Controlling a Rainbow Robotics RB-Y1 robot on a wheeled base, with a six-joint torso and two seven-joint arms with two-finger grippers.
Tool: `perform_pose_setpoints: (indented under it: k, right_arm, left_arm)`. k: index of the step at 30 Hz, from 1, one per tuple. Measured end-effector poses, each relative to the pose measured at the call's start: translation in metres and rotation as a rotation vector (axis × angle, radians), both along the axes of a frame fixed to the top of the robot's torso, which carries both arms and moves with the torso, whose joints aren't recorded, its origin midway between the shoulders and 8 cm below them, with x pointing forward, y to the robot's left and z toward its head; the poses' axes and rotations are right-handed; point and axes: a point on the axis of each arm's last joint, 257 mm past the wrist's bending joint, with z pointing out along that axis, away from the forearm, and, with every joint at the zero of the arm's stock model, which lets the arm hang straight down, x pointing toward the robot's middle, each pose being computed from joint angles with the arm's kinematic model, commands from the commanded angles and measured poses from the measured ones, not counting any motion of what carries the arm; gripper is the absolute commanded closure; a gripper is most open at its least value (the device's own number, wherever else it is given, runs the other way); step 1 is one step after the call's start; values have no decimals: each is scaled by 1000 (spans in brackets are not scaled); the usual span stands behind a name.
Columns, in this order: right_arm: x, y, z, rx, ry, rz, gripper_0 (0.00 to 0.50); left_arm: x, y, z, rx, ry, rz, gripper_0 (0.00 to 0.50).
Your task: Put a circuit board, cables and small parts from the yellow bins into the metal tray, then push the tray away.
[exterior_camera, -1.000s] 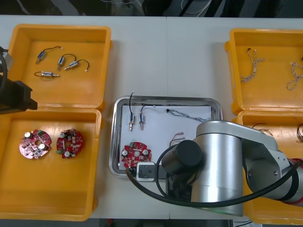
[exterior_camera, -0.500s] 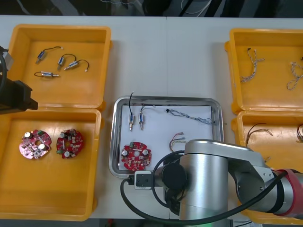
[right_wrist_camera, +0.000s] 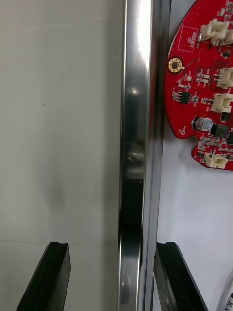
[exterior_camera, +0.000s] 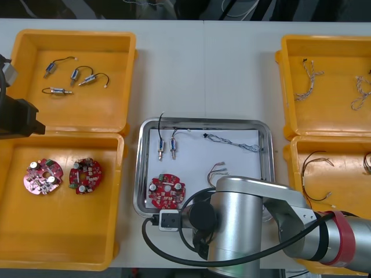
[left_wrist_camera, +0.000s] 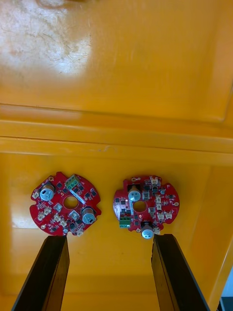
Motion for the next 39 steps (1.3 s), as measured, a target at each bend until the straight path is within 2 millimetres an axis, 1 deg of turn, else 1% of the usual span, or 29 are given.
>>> perform_pose_setpoints:
  k: [3, 6, 8, 9, 11, 13, 14, 16, 22, 32, 39]
  right_arm:
    - [5, -3, -3, -13, -18, -3, 0]
    - [4, -5, -6, -22, -19, -1, 0]
    - [3, -5, -7, -23, -18, 0, 42]
    - [3, -5, -7, -23, -18, 0, 117]
    - [3, -5, -7, -23, -18, 1, 308]
    - [3, -4, -7, -24, -20, 1, 369]
    - [3, -4, -7, -24, -20, 1, 382]
    - [4, -4, -7, -24, -22, 1, 429]
    - [10, -5, -4, -26, -47, -3, 462]
    - [14, -4, -1, -26, -60, -1, 500]
    - [26, 2, 12, -16, -85, 24, 500]
  left_arm:
    - [-1, 0, -1, 1, 2, -2, 0]
    - [-1, 0, -1, 1, 3, -2, 0]
    - [-1, 0, -1, 1, 3, -2, 0]
    - [-1, 0, -1, 1, 3, -2, 0]
    - [-1, 0, -1, 1, 3, -2, 0]
    - [-1, 0, -1, 1, 3, -2, 0]
    - [-1, 0, -1, 1, 3, -2, 0]
    - [-1, 0, -1, 1, 3, -2, 0]
    - [-1, 0, -1, 1, 3, -2, 0]
    - [-1, 0, -1, 1, 3, -2, 0]
    - [-1, 0, -1, 1, 3, -2, 0]
